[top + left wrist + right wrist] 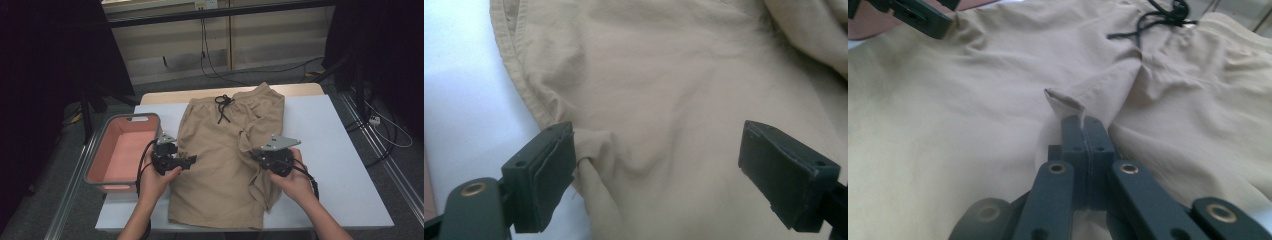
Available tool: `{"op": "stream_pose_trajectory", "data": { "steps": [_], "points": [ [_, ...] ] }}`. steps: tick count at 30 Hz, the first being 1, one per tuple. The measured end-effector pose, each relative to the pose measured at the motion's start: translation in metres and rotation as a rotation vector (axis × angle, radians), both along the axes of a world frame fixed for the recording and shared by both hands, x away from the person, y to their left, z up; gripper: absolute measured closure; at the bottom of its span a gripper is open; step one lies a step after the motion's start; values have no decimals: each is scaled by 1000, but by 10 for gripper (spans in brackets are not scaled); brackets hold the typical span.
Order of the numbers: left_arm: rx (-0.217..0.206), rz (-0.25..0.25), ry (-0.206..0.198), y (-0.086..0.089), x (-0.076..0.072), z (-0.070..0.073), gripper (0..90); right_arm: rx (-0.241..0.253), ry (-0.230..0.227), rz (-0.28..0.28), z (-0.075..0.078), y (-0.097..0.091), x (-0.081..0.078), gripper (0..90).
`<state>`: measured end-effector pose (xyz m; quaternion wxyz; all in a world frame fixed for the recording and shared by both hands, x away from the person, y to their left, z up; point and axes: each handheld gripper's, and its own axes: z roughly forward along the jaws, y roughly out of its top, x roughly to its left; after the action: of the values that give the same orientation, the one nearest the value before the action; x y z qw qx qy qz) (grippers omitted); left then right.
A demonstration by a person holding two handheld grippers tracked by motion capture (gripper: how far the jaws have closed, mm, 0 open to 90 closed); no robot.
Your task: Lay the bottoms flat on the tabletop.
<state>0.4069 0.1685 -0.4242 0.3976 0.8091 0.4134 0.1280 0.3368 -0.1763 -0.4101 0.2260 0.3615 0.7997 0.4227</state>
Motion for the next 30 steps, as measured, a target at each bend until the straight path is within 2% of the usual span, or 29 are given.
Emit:
{"op": "stream_pose_trajectory", "data": {
  "steps": [12, 18, 30],
  "points": [
    [4, -4, 3, -1, -1, -1, 153, 17, -17, -64, 1, -40, -23, 900],
    [8, -5, 2, -1, -1, 0, 153, 25, -10, -103, -1, -60, -31, 900],
    [8, -7, 4, -2, -1, -1, 152, 9, 1, -157, -8, -84, -42, 900]
  ]
}}
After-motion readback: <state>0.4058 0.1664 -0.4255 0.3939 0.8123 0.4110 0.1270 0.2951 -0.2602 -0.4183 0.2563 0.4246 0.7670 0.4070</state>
